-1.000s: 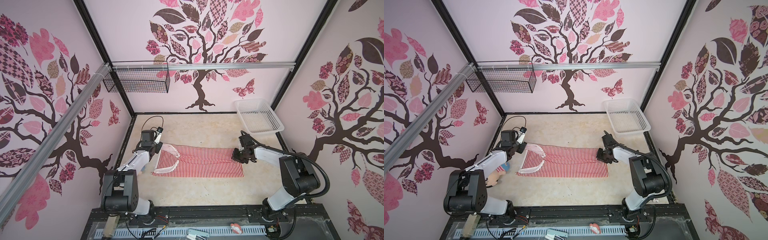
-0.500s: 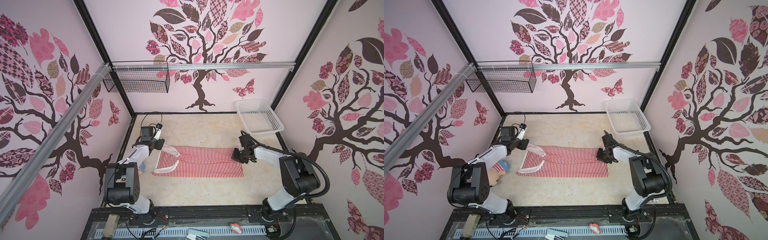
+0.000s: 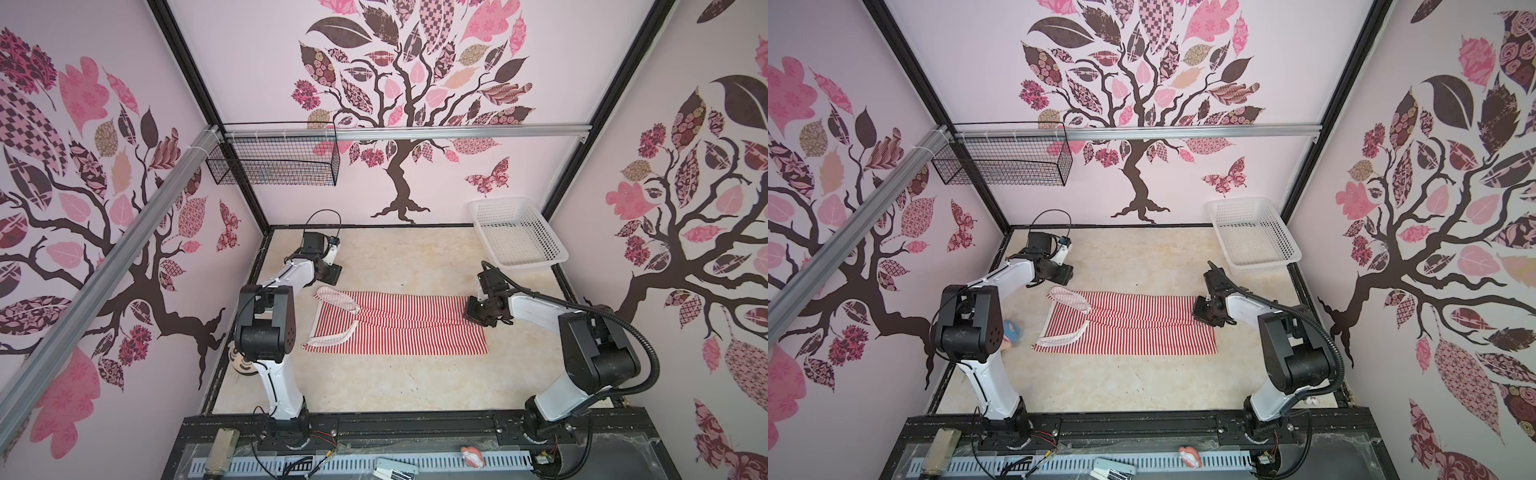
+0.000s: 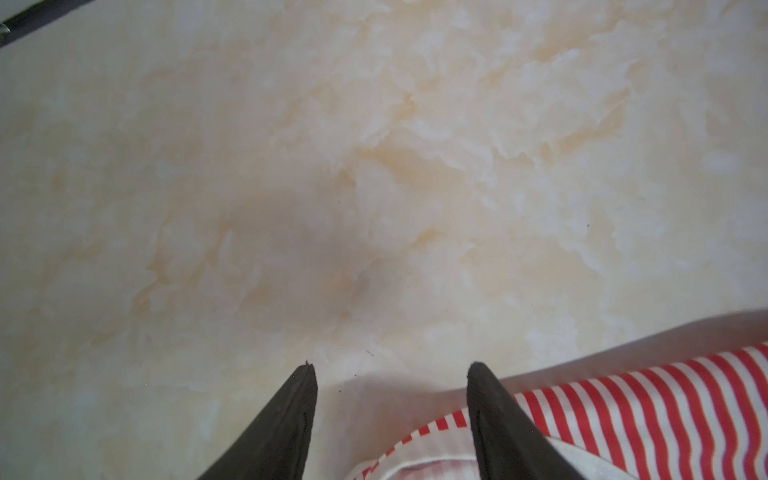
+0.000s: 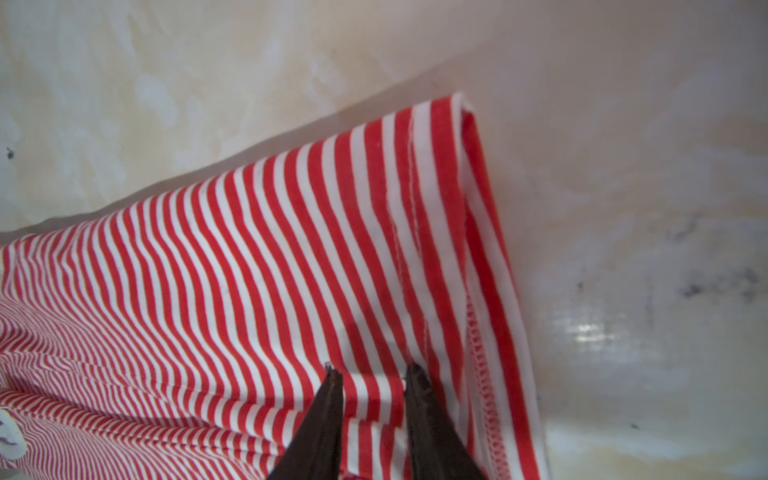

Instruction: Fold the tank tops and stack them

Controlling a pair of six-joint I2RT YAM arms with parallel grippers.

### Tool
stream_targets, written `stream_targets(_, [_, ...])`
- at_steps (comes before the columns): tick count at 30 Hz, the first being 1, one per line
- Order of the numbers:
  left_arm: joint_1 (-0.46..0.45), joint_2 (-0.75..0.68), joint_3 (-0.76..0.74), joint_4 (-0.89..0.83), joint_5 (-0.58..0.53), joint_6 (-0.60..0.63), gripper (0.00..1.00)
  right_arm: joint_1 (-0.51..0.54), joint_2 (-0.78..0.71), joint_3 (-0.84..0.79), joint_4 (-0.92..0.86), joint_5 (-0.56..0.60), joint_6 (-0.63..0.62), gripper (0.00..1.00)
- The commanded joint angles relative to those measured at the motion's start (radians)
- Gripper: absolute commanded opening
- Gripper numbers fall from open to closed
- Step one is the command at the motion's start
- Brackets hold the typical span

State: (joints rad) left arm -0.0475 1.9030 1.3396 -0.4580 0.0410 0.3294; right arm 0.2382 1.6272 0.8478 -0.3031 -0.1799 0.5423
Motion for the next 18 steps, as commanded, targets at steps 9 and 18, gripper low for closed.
stream_targets(9, [-0.002,-0.055,-0.126,-0.076,-0.059,0.027,0.6,-0.013,-0.005,0.001,-0.036,0.017,0.002,0.3])
stream_targets(18, [0.005,-0.204,-0.298,0.039,-0.066,-0.02,0.59,-0.013,-0.01,-0.003,-0.033,0.012,0.003,0.3])
